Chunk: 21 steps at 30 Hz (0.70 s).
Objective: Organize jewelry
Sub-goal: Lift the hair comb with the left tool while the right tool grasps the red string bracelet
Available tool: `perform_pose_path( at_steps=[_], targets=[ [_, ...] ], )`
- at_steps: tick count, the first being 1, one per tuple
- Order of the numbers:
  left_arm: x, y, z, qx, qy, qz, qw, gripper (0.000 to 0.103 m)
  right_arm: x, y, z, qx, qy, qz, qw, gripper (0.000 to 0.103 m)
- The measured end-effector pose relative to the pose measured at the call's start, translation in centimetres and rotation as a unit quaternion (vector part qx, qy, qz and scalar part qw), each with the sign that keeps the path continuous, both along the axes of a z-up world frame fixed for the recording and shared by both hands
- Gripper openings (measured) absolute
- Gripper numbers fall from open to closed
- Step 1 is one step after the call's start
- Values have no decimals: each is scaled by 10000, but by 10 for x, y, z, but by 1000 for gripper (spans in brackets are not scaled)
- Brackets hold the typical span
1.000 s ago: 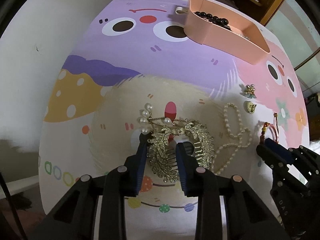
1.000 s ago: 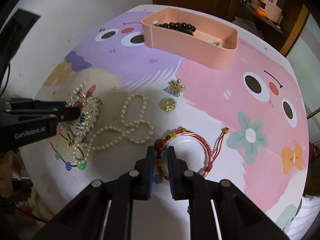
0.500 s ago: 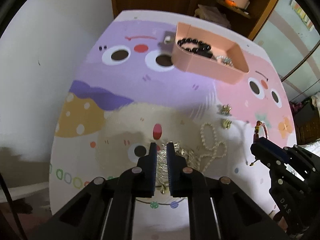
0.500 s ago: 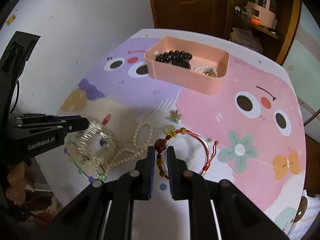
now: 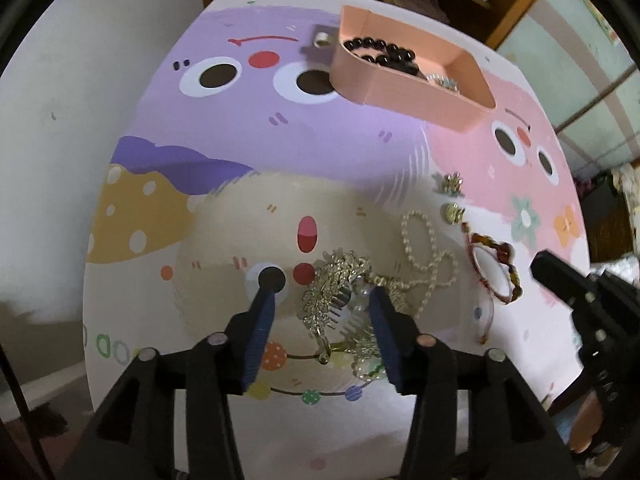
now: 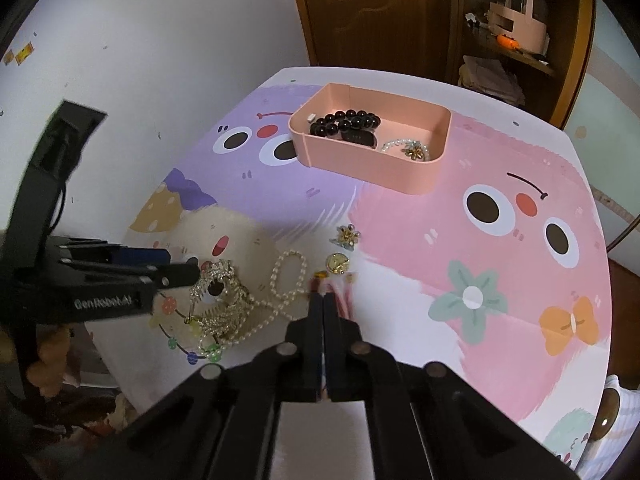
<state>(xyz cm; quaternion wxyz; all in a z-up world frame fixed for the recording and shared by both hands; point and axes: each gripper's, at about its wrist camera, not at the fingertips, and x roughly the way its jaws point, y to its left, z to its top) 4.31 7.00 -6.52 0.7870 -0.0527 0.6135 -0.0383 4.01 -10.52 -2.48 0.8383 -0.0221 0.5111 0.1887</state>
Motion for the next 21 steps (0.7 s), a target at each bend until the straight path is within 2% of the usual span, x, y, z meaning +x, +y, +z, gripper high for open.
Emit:
perform_pose_path(
  at_steps=[3,9,11,17,21],
  targets=[
    [2,-4,-9,132,78,-119,9998,54,0,-1,-2,14,16,-7,10000,0],
    [5,-6,-25,255,269,-207,9991,55,2,-2,-7,21,92,-3,10000,0],
    [6,-6,-27,282,267,-197,9991,58,2,-2,-9,39,130,35,9999,0],
    [7,-7,-31,383,250,-215,9987,65,6,-4,-19,441,466,190,9978,1],
    [11,-8,-32,507,231,-276,9981,69,8,3,-21,564,509,357,9965,2]
  ],
)
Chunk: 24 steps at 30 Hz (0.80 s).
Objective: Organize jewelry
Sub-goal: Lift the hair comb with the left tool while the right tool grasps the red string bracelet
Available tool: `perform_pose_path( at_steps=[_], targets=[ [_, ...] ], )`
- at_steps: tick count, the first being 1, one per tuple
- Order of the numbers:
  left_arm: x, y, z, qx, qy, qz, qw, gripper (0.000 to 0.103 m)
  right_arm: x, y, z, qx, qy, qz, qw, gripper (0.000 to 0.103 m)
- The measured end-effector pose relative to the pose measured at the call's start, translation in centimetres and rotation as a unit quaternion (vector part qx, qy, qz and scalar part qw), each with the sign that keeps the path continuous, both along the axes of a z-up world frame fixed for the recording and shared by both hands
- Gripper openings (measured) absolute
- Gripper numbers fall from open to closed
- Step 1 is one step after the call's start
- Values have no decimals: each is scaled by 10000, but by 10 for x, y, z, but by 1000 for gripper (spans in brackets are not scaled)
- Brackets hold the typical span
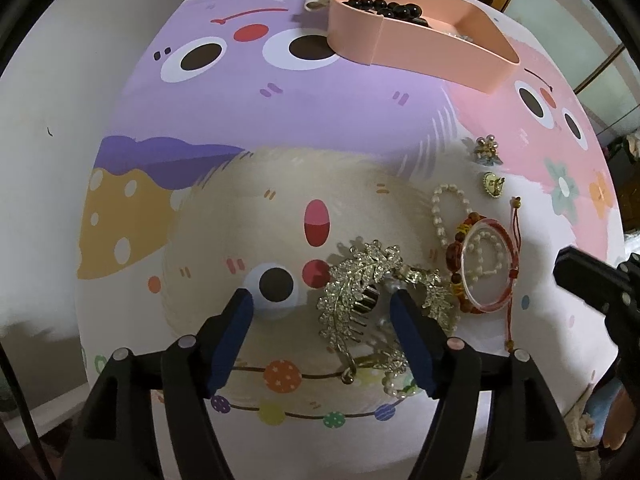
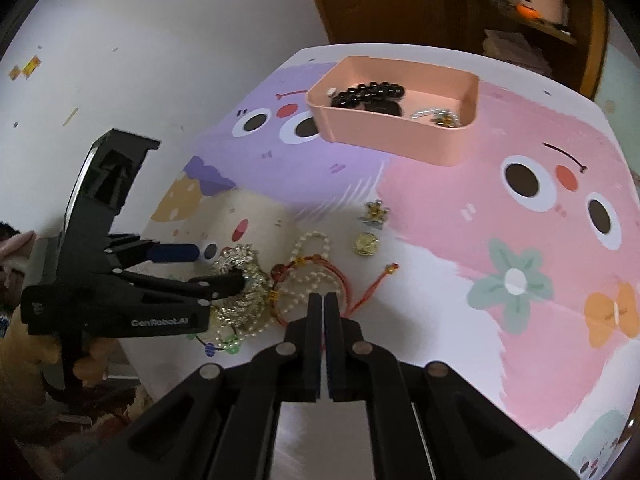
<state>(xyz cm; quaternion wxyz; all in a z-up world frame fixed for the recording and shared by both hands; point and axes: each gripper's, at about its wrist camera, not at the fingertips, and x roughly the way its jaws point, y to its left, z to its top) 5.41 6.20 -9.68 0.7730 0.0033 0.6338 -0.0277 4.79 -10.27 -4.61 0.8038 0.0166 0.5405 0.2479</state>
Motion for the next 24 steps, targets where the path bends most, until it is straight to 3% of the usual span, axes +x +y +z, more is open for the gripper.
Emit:
perform_pose_path(
  at_steps=[8,16,22,23,24],
  targets=[
    [8,-5,0,146,-77,-167,9997,68,-13,38,-20,-332,102,989,9945,4],
    [14,-12,2,139,-94,-362,9992,64,-7,53,-27,-577,-7,1264,9903,34],
    [23,-17,2,145,-104,-547,9983,64,-11,68,-38,-1020,-212,1711,9797,33],
    [24,-18,2,140,-112,-567,9982,64,-13,70,-37,-1079,-308,1781,9776,32],
    [25,-19,3,130,-127,-592,9981,59,-15,72,-36,-1112,-359,1852,9757,24]
  ],
)
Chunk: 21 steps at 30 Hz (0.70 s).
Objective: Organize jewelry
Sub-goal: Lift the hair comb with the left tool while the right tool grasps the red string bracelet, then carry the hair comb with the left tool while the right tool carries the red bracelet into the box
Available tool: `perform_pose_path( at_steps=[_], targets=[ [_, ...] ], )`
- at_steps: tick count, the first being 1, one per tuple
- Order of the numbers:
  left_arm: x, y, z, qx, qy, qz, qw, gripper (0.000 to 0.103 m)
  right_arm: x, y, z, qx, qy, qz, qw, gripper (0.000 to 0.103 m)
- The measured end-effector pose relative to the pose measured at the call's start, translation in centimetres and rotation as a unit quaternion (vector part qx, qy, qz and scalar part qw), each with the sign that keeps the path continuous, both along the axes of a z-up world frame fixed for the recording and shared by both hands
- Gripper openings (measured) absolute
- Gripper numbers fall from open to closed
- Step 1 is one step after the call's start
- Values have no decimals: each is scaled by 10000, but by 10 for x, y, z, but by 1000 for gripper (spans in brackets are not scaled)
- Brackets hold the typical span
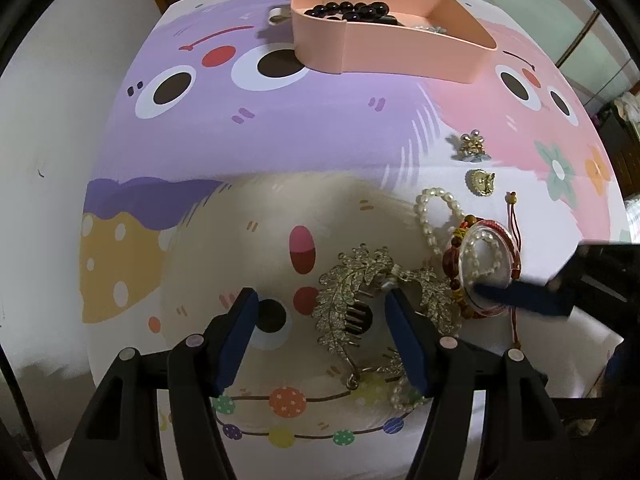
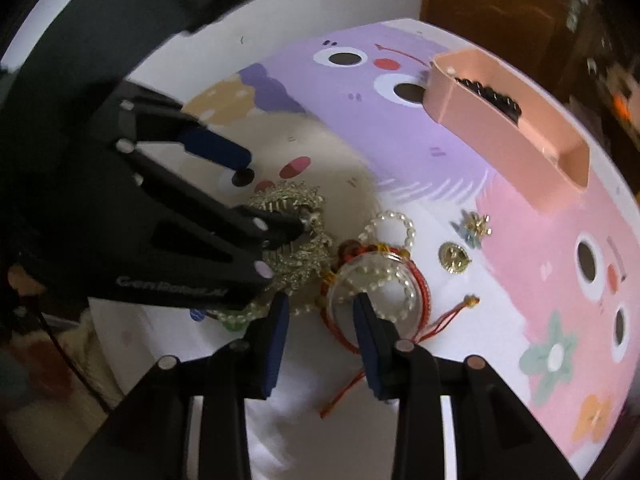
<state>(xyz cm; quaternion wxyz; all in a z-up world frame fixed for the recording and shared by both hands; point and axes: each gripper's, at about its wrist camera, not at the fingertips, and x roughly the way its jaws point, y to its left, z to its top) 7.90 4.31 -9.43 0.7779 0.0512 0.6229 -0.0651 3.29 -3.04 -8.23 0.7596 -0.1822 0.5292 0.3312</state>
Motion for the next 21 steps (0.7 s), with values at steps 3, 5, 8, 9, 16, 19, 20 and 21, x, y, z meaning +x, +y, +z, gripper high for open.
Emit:
perform_pose_path(
  at_steps=[3,5,8,9,16,19,20,21],
  targets=[
    [1,-1,6,-37,-96,-10,9999,27,-4,3,0,112,111,93,9998,9],
    [3,-2,6,-68,-94,25,9999,26,-3,2,0,152,129,65,9998,9],
    [-1,-7,0,-163,-120,67,9998,24,1,-5,0,367,308,-91,9988,8],
    [-4,-2,1,-208,-115,85,9997,24,2,-9,2,491,383,-163,9979,8],
    [-13,13,12,-371,-228,255,9987,24,10,-32,16,975,478,-543,9926,8],
    [-14,11,25,-402,-343,235,9983,24,11,-42,26,1134,458,-677,9902,8],
    [-15,10,30,-412,-391,213,9982,24,17,-42,26,1180,444,-719,9894,8],
    [-16,10,37,-423,-441,191,9979,24,19,-44,30,1240,419,-773,9884,8]
  ],
)
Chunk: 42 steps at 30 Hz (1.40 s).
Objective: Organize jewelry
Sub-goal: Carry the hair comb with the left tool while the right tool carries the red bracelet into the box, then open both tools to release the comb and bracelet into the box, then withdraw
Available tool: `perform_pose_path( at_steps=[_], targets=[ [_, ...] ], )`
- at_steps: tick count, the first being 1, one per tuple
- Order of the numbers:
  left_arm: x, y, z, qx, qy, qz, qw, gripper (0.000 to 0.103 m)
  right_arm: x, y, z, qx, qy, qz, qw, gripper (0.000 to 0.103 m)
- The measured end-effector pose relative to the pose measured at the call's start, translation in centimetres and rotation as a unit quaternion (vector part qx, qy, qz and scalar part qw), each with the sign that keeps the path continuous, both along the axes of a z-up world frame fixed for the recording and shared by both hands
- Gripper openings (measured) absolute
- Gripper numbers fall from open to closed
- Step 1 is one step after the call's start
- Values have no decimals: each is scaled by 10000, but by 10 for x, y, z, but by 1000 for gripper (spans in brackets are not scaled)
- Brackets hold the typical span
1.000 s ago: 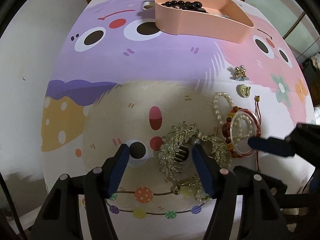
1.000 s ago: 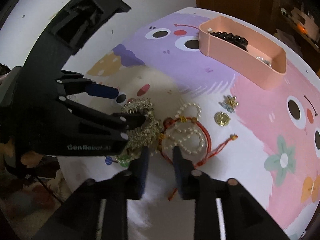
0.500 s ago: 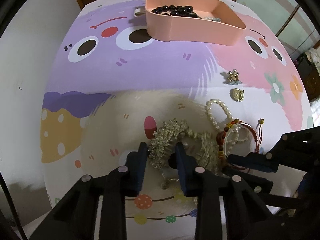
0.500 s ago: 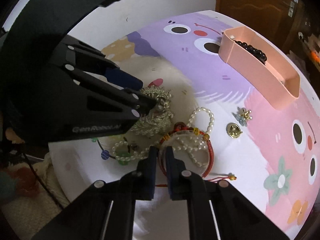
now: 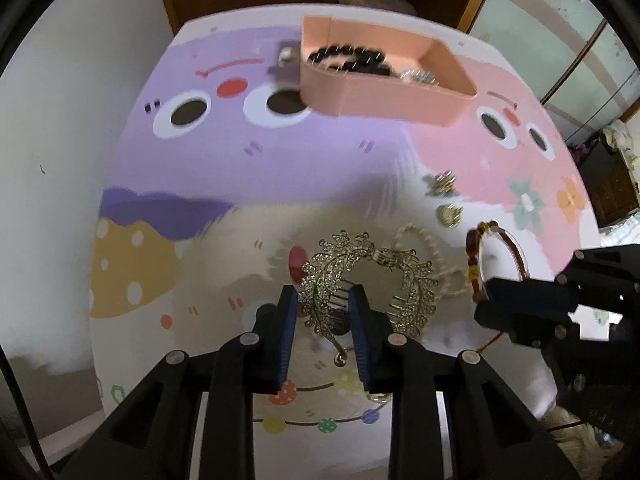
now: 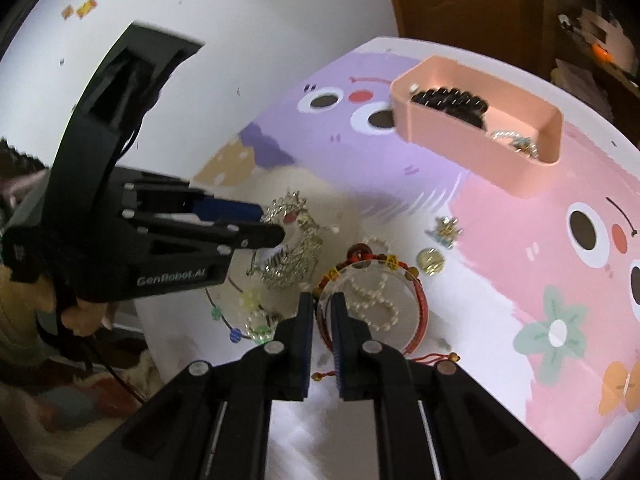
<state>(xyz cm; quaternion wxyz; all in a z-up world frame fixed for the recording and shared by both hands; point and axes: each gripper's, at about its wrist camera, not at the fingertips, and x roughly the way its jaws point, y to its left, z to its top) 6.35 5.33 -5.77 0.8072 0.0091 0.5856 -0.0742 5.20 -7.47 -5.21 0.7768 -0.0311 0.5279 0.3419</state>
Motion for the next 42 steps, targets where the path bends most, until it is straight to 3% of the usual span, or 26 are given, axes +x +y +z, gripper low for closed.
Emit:
perform_pose_path(
  at_steps=[11,17,23,28,34,42],
  targets=[
    [43,-15,74,-82,-655,-30,9978,24,52,-41,56,428,-328,-886,9946,8],
    [97,-17,88,-176,-813,355,9959,24,103,-63,62,742,-206,-1563,9847,8],
    [153,-20,79,-313,-881,798,9924,24,149,-66,51,1148,-76,-2105,9708,8],
    [183,-21,58,-357,-839,1102,9897,24,173,-64,34,1158,131,-2261,9671,9],
    [203,-28,25,-350,-643,1156,9906,24,185,-57,6,863,253,-2320,9686,9],
    [213,-36,8,-221,-649,1135,9912,29,192,-70,-14,877,579,-2554,9611,11]
  ],
)
